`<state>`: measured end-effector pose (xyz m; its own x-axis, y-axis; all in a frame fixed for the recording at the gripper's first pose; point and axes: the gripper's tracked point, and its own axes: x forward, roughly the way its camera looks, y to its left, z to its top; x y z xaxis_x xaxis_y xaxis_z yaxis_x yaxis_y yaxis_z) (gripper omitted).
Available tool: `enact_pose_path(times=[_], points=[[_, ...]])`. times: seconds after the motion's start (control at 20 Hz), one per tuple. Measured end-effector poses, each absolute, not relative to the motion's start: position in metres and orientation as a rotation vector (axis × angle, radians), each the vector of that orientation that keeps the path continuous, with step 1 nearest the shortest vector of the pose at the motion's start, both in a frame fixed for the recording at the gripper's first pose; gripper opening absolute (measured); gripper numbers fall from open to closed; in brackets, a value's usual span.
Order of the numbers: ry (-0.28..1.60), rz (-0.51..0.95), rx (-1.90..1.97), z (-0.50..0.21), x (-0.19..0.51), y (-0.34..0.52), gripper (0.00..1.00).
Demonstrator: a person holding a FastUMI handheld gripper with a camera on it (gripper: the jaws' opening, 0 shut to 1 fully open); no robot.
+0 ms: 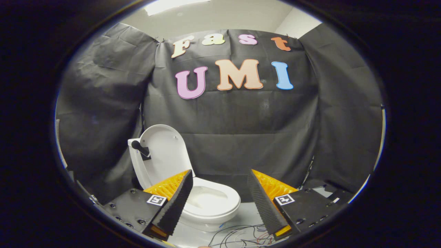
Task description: Open the toilet lid.
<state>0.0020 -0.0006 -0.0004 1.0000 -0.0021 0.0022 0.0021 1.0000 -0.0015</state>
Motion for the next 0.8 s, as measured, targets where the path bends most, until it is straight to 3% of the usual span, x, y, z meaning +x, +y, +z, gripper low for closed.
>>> enact_pose_path(times=[0.8], points=[[0.124, 0.043, -0.011, -0.024, 0.07, 0.014, 0.98]])
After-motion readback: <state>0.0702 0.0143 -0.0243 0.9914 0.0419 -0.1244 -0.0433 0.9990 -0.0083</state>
